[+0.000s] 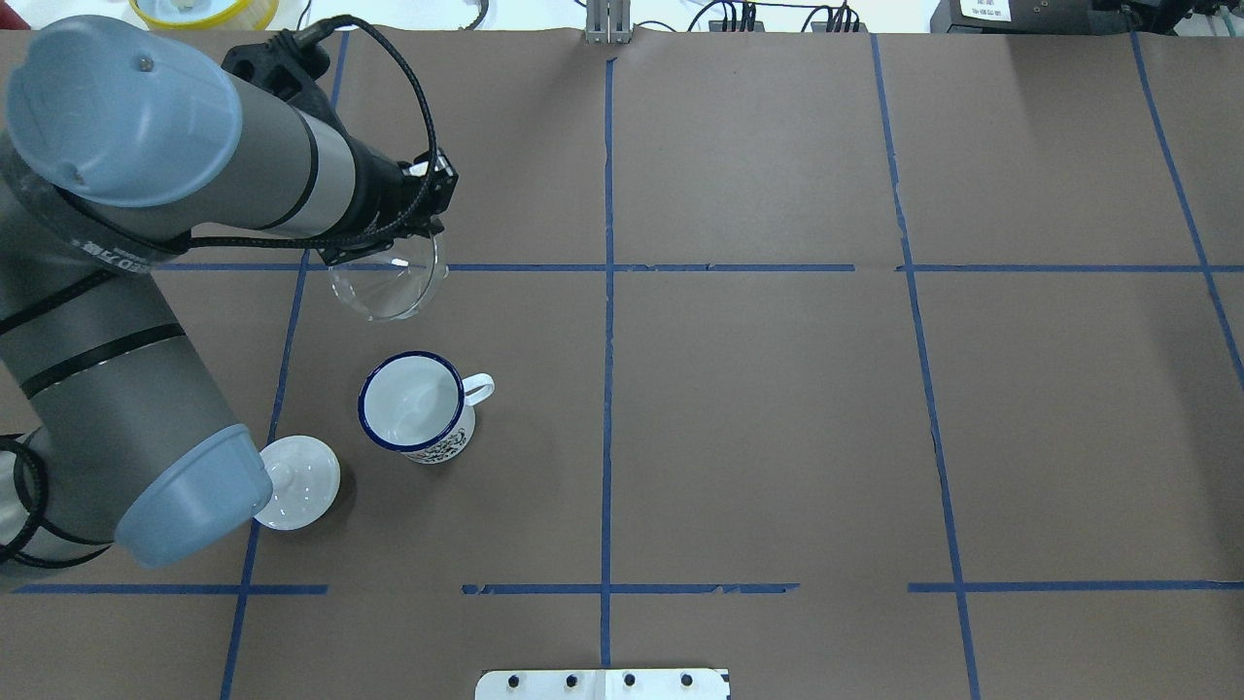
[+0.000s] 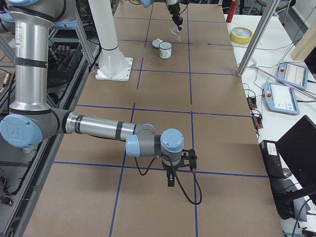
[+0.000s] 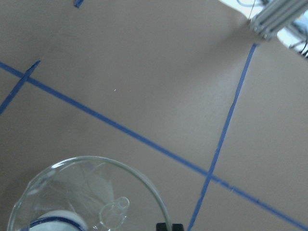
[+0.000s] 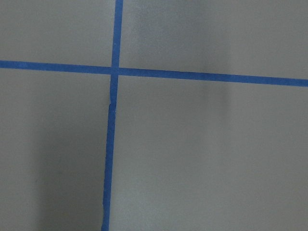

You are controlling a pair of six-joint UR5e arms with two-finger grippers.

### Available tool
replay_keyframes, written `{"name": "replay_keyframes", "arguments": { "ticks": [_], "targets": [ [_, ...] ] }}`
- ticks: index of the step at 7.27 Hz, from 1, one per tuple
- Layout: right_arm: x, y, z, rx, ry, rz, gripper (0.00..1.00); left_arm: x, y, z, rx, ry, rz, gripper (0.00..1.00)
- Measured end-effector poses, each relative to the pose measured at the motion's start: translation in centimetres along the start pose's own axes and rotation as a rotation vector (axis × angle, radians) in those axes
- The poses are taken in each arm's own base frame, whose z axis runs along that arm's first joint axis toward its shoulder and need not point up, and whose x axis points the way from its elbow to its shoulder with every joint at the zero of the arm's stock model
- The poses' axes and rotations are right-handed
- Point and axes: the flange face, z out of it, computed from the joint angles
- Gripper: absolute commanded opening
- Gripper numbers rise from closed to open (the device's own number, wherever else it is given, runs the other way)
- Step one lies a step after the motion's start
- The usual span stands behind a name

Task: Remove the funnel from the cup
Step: 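Grasp the funnel stem and lift it out of the mug, then set the glass funnel down on the table farther from the robot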

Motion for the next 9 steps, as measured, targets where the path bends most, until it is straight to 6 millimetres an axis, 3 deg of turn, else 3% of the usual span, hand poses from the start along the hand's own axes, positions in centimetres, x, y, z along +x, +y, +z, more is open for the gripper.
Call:
{"name": "replay_keyframes", "arguments": {
  "ticks": [2, 3, 5, 6, 7, 8, 9],
  "targets": [
    [0.0, 0.0, 0.0, 0.000, 0.000, 0.000, 1.00, -1.3, -3.3, 6.5, 0.117, 0.190, -0.284, 0.00],
    [0.0, 0.0, 0.0, 0.000, 0.000, 0.001, 1.00, -3.0, -4.9, 10.0, 0.162, 0.230, -0.359, 0.00],
    [0.0, 0.0, 0.0, 0.000, 0.000, 0.000, 1.00, -7.2, -7.5, 15.8, 0.236, 0.233, -0.398, 0.00],
    [0.0, 0.0, 0.0, 0.000, 0.000, 0.000, 1.00, -8.9, -8.3, 17.8, 0.260, 0.217, -0.397, 0.00],
    [0.0, 0.0, 0.0, 0.000, 0.000, 0.000, 1.00, -10.3, -8.8, 19.2, 0.273, 0.203, -0.393, 0.13],
    [0.0, 0.0, 0.0, 0.000, 0.000, 0.000, 1.00, -11.0, -9.1, 19.9, 0.278, 0.198, -0.389, 0.47],
    [0.0, 0.0, 0.0, 0.000, 0.000, 0.001, 1.00, -11.2, -9.4, 20.1, 0.282, 0.195, -0.372, 0.87]
  ]
}}
